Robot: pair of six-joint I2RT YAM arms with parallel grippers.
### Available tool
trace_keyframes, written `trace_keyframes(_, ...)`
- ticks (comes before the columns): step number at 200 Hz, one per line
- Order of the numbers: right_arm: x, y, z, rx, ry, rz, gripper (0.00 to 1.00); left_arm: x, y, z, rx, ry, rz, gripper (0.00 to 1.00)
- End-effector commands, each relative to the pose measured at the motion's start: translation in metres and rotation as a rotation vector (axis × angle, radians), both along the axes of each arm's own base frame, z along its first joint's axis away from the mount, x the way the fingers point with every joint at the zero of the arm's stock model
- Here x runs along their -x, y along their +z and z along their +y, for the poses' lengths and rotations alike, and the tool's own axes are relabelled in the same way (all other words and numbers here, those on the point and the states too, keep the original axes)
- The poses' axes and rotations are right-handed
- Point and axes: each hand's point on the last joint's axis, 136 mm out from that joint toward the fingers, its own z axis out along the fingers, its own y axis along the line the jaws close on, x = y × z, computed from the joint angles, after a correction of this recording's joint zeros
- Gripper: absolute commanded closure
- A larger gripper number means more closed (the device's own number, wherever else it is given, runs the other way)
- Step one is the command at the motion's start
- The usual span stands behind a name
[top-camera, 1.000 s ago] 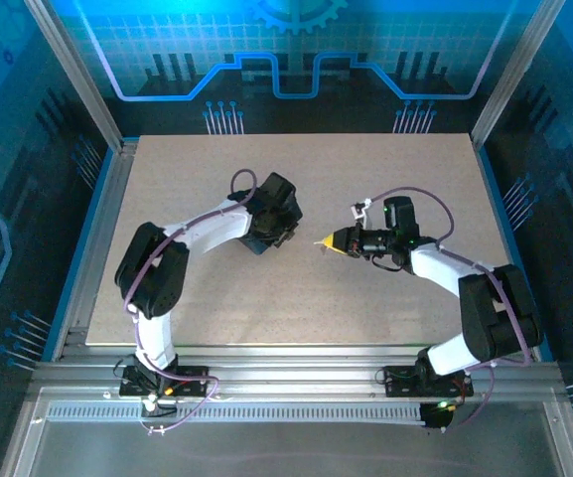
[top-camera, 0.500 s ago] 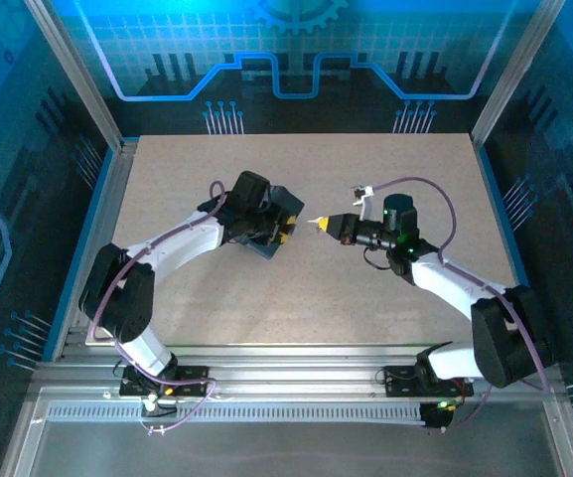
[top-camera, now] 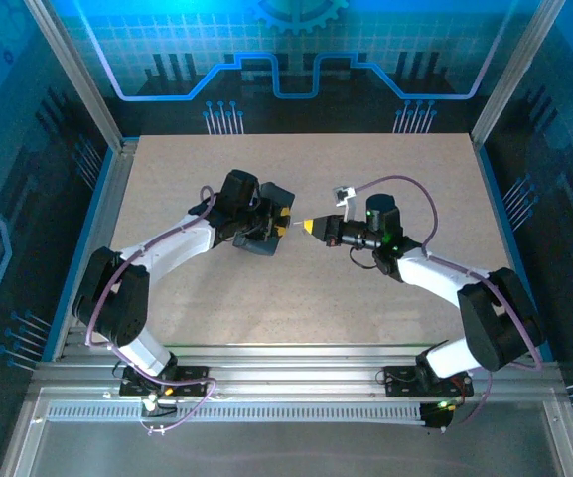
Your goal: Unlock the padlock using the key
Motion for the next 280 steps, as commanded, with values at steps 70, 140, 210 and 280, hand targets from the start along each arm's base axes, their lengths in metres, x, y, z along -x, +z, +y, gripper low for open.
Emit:
trace_keyframes(70,-0.025,0.005,0.011,-0.07,-0.038,-0.021,1.0,0.001,0.029,0.003,0.102,0.005,-0.071,1.0)
trace_keyframes(140,-0.027,0.007,0.017,-0.109,-0.022,-0.011,1.0,0.001,0.03,0.002,0.113,0.006,-0.081,1.0)
trace_keyframes(210,-0.028,0.006,0.027,-0.126,0.006,0.004,1.0,0.002,0.031,0.004,0.12,0.015,-0.084,1.0)
trace_keyframes(280,-0.024,-0.006,0.023,-0.113,-0.014,0.073,1.0,0.003,0.031,0.018,0.104,0.059,-0.097,1.0)
